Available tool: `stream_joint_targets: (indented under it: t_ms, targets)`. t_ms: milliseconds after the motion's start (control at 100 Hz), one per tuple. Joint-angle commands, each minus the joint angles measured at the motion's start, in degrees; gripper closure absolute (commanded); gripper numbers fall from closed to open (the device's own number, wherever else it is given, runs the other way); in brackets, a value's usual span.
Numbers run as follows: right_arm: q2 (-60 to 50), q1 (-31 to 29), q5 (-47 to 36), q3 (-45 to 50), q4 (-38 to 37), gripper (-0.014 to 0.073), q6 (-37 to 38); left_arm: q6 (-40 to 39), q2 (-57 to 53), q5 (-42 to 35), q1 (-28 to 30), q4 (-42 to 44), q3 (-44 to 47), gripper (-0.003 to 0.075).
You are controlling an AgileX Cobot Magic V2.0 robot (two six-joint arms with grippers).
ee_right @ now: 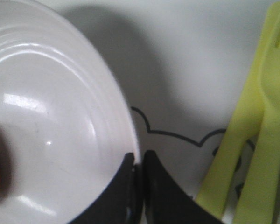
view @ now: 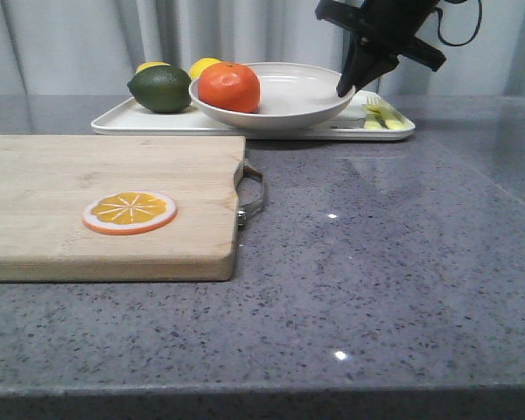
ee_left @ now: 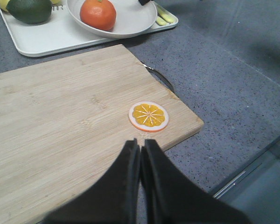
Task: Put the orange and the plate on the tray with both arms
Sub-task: 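Lower the plate onto the tray and open the right gripper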
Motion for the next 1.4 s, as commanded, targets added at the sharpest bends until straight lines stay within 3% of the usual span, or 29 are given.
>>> stream_joint_targets:
  t_ms: [0, 630, 920, 1390]
  targets:
    - [-3.70, -0.37, -4.48, -2.16, 2.73, 0.0659, -0.31, -0.49, 0.41, -4.50, 0.04, -0.60, -1.37, 0.0741]
    - [-1.05, -0.98, -7.43, -2.16, 2.73, 0.0653, -0.31, -0.49, 0.41, -4.50, 0.04, -0.60, -1.37, 0.0741]
    - [-1.11, -0.98, -5.71, -2.16, 2.73, 0.0393, -0.31, -0.49, 0.41, -4.50, 0.04, -0.60, -1.37, 0.0741]
    - [-6.99, -1.51, -1.80, -2.22, 1.15, 0.0376, -0.31, -0.49, 0.41, -4.50, 0.04, -0.60, -1.37, 0.0741]
